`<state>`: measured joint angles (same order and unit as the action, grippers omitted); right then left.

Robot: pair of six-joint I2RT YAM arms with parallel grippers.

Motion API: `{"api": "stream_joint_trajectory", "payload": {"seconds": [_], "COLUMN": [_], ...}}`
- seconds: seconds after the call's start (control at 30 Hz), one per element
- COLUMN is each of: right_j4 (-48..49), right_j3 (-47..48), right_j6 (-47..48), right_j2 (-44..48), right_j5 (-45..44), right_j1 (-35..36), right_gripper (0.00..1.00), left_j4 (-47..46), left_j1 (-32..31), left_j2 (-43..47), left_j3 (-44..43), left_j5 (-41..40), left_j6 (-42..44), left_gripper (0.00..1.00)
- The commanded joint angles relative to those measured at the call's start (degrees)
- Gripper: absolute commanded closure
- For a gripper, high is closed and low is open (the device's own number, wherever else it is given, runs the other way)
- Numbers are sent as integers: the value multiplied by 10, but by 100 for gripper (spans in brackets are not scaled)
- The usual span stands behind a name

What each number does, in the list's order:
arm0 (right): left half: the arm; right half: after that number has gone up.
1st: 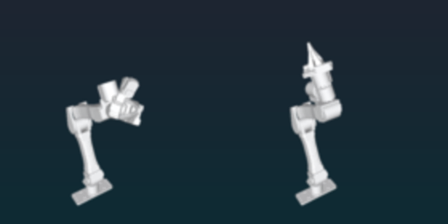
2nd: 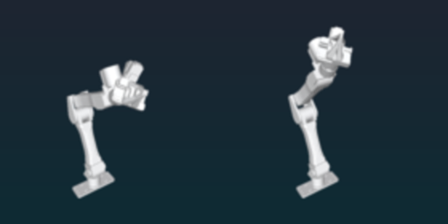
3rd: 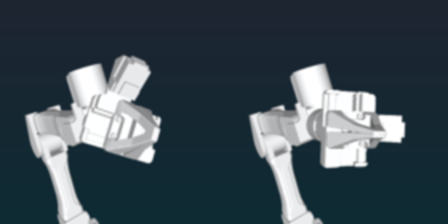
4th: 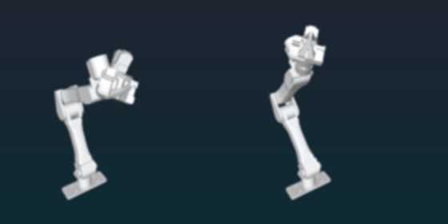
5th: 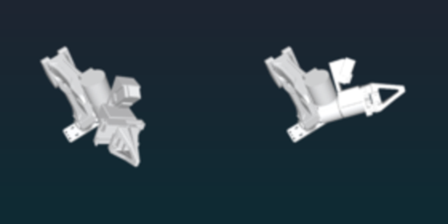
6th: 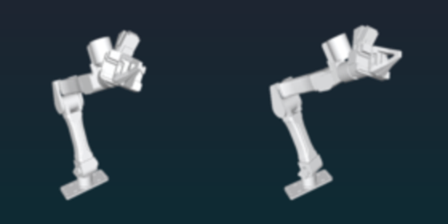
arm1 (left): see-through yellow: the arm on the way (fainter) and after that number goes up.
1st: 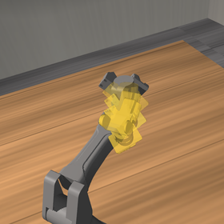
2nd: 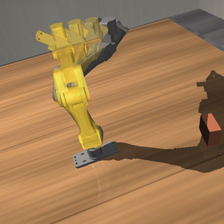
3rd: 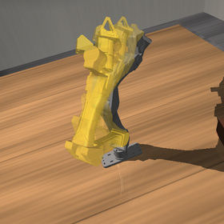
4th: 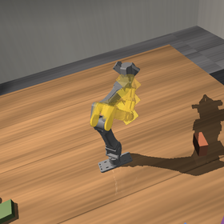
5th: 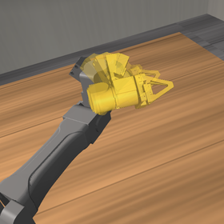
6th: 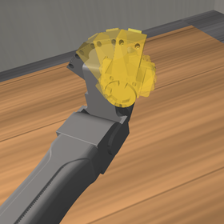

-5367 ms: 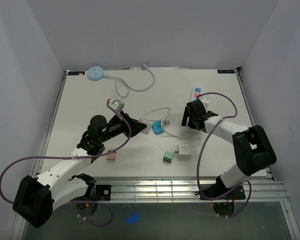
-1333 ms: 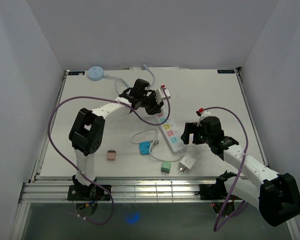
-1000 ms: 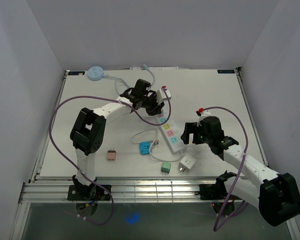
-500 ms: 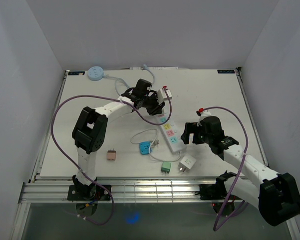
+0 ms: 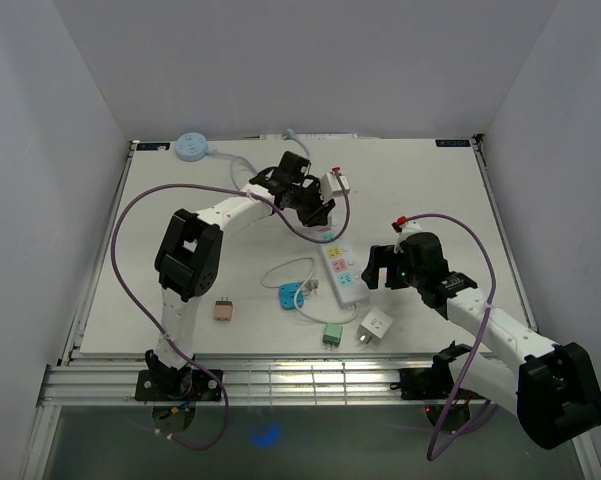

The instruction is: Insert the plug

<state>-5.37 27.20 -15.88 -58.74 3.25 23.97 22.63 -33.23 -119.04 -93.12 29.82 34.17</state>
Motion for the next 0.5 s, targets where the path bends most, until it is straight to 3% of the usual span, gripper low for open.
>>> {"api": "stream_joint_trajectory", "payload": {"seconds": [0.0, 0.1, 0.47], "right_j4": [23, 23, 25], "right_j3": [0, 0, 0], "right_j6": [7, 7, 6], "right_j2": [-2, -4, -5], "right_j5": [8, 9, 10], "right_j1": [-3, -4, -6], "right_gripper": [5, 5, 5], "left_j4": [76, 101, 76], "left_j1": [-3, -3, -22], "left_j2": [-27, -47, -31], "left_j3": [-63, -90, -40], "left_j5": [8, 2, -39], "left_j6": [6, -6, -4], "left_gripper": [100, 100, 100]}}
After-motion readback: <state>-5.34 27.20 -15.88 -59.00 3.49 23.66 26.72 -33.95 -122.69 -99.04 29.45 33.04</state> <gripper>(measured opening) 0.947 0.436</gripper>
